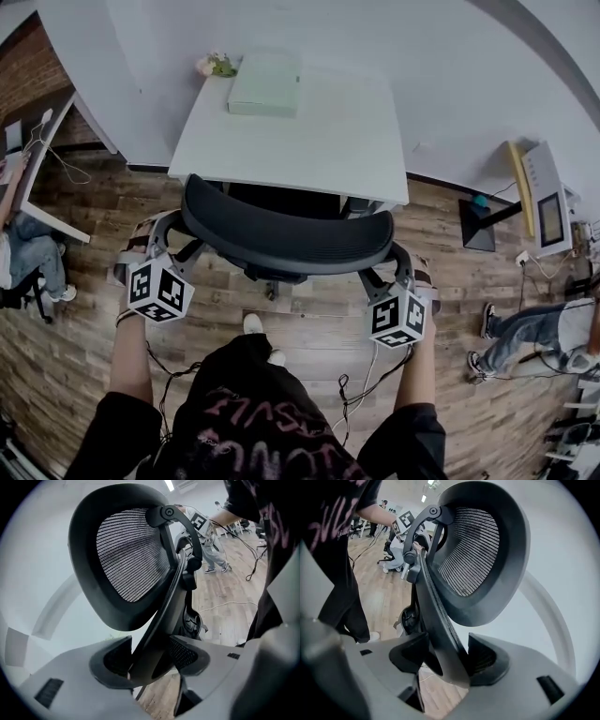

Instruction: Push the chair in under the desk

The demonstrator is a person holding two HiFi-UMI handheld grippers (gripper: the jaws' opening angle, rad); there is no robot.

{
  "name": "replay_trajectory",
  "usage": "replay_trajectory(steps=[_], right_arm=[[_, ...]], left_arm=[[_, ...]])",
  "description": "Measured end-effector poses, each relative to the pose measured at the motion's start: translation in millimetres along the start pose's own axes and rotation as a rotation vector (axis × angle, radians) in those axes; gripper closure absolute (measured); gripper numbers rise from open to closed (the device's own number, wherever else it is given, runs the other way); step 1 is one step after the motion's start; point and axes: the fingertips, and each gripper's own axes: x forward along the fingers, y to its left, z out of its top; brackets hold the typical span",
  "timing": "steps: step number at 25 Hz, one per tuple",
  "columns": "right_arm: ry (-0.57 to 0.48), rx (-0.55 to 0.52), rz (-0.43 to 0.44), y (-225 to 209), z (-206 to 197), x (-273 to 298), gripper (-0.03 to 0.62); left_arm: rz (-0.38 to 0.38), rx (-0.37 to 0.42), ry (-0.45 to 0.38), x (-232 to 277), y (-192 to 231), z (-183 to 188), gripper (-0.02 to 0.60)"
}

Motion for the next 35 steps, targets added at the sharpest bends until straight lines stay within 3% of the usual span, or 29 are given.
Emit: replay_trajectory(steps=[35], right_arm=[[-0.052, -0.065, 0.053, -74, -10, 71, 0.329]], left_arm=[[0.019, -0.059, 0.071, 66, 48, 17, 0.319]])
